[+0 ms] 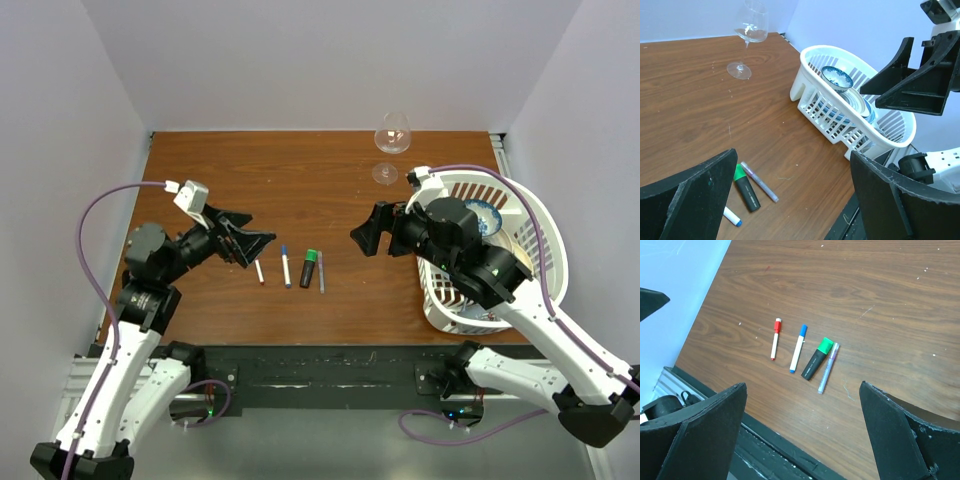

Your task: Insert the pens into the pen caps

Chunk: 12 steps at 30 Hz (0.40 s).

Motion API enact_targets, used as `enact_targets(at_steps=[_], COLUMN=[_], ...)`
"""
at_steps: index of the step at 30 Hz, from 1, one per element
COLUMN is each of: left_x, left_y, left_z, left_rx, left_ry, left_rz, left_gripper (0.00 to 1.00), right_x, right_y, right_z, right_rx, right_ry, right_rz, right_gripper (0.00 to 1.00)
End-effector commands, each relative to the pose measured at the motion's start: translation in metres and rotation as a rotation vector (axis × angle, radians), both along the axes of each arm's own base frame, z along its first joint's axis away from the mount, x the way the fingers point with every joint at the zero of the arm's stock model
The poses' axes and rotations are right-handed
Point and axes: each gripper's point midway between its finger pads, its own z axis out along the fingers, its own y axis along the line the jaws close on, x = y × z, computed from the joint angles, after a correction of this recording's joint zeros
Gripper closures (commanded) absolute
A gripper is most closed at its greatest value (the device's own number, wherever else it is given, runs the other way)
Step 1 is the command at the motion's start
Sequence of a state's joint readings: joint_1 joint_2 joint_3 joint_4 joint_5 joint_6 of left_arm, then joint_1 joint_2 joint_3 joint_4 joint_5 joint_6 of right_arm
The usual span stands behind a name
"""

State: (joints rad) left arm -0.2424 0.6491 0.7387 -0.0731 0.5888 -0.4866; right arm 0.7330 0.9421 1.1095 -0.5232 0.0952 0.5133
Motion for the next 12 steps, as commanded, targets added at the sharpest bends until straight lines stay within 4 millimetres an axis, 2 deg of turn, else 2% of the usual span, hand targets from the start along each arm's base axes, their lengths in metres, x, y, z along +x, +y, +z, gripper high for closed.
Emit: enact_targets(at_steps=[1,3,4,12], left_x=[-0.006,-0.006,-0.006,-0.004], left_y=[-0.005,-0.007,-0.007,-0.006], left_z=[0.013,0.009,0.015,0.019], left_rx=[-0.025,-0.029,-0.04,-0.054], left_ry=[-0.043,-0.026,-0.049,-0.053], left_rz=[-0.047,-0.058,-0.06,-0.044], left_gripper=[0.0,0.0,0.0,0.0], right_x=[0.006,0.005,0.005,0.002], right_y=[-0.002,-0.002,-0.002,-0.007], right_z=[0.021,0.025,0.026,0.032], right_rx=[0.044,0.051,0.053,0.056], right_ry=[-0.058,-0.066,-0.068,-0.089], right_rz=[-0.03,-0.03,-0.028,-0.031], right_gripper=[0.01,0.01,0.01,0.01])
